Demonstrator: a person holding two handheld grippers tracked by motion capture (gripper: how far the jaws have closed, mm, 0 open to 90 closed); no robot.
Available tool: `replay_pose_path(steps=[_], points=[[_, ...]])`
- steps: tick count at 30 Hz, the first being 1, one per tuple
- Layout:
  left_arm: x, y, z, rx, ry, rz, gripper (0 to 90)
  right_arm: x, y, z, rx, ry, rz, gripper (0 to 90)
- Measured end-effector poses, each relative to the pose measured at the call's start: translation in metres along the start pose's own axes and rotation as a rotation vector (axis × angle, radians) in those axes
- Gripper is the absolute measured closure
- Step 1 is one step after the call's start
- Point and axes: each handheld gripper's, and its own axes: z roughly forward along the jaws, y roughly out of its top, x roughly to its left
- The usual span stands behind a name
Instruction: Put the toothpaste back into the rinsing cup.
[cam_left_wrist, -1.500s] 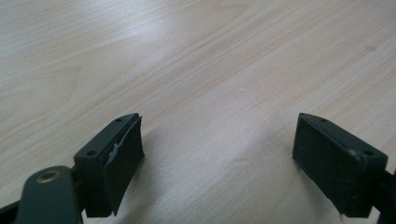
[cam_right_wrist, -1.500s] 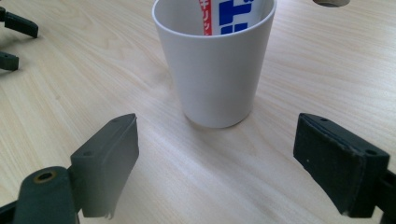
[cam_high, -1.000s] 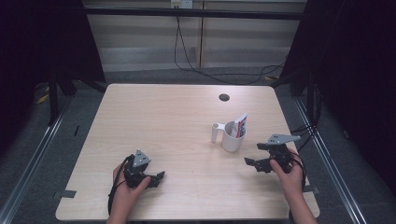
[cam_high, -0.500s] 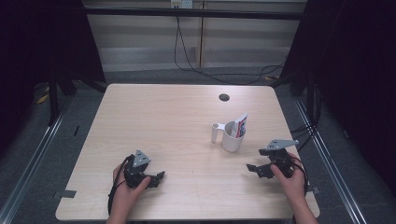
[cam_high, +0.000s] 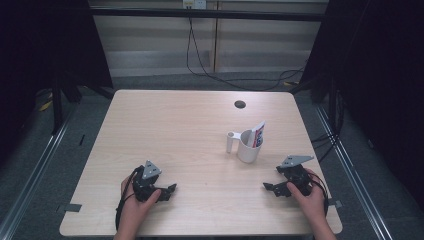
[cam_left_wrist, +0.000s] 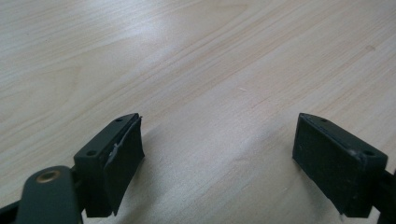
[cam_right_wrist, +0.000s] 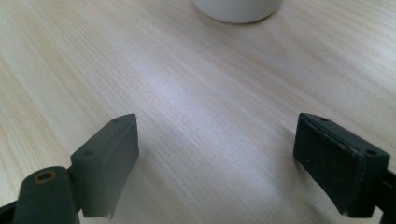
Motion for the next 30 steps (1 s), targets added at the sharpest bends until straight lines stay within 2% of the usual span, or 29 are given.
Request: replay_pose_path(steps=[6,10,17,23,30], points=[[0.000,0.000,0.000,0.000,0.000,0.000,15.9,0.001,-0.001,-0.001,0.005,-0.008,-0.001,13.9],[0.000,0.000,0.000,0.000,0.000,-0.001,15.9,0.001,-0.004,0.000,-0.016,-0.012,-0.010,13.5],[-0.001,0.000,0.000,-0.002,0.000,-0.003,15.9,0.003,-0.006,0.000,-0.038,-0.028,0.012,12.7],[-0.001,-0.001,0.000,-0.004,0.000,-0.005,16.0,0.003,-0.011,0.000,-0.081,-0.035,0.014,12.6],[-0.001,-0.001,0.000,-0.004,-0.001,-0.005,15.9,0.004,-0.011,0.000,-0.080,-0.036,0.012,12.6]])
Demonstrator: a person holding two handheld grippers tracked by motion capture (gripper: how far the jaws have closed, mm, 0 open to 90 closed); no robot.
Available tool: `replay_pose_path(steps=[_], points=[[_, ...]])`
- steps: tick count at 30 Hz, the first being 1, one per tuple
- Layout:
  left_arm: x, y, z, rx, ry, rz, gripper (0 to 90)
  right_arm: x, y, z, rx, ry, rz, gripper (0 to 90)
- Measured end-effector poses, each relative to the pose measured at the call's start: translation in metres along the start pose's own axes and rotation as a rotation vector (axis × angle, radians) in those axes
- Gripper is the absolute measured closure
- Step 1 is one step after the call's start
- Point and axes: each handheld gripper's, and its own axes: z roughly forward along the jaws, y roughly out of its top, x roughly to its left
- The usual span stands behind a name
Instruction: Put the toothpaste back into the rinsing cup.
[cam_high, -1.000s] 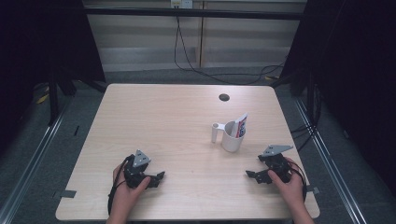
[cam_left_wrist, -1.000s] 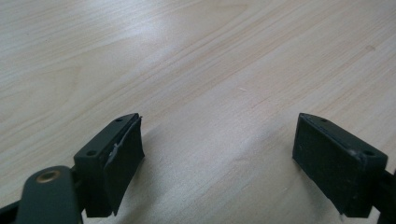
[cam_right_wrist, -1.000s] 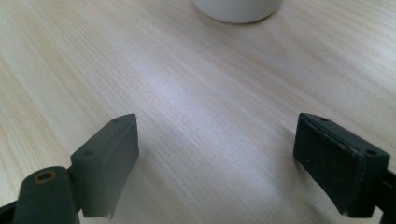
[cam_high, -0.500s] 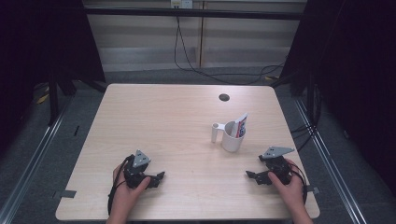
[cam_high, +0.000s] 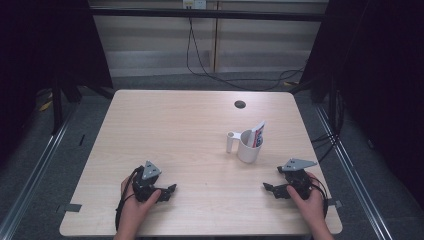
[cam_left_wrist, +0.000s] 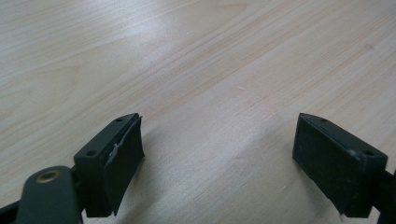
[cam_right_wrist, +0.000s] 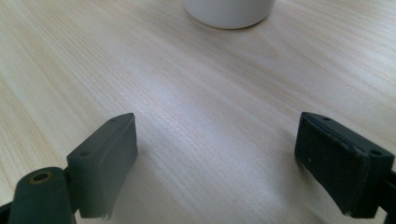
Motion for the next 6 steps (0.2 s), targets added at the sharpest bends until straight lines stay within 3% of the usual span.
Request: replay_pose_path(steps=[6], points=[[-0.0002,-0.0001,-0.0001,0.000,0.000,-0.001,16.0,0.0001,0.0000,0.0001,-0.001,-0.001,0.000,12.6]])
